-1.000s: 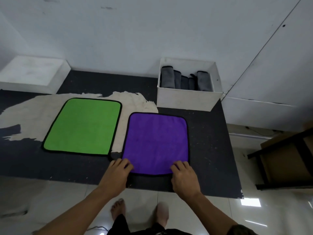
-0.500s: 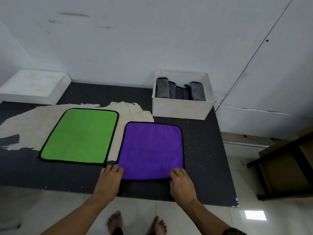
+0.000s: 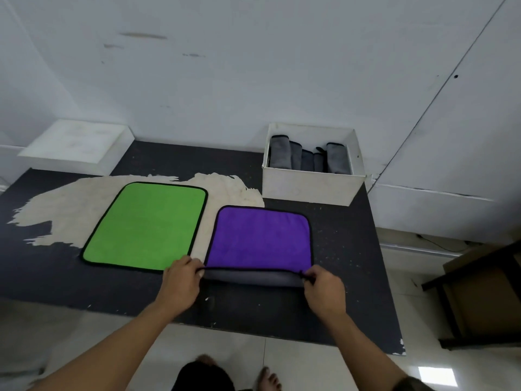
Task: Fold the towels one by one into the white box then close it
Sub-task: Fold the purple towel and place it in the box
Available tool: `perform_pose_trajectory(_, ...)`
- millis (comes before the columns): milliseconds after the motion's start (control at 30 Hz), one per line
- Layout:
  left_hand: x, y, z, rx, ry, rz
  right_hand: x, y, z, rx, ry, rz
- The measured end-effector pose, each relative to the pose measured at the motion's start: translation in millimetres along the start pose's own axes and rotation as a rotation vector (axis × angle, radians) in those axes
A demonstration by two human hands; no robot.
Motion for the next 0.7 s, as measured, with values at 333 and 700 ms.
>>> perform_pose_trajectory(333, 60.6, -14.7, 42.9, -0.462, -0.090, 0.189, 74.7, 19.8, 28.3, 0.400, -0.146, -0.213)
perform_pose_trajectory(700, 119.3, -21.1, -2.6, -0.418, 0.207, 0.223, 122.4, 2.2, 9.6, 0.384, -0.129, -0.368)
Point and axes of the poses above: each hand's wrist, its own x-axis towards the middle knuckle, its own z-axis out of the back of the hand, y = z × x, the point moved 8 cm from there along x, towards the middle knuckle, and after that the axes turned 15 degrees about x, right-handed, at the moved point
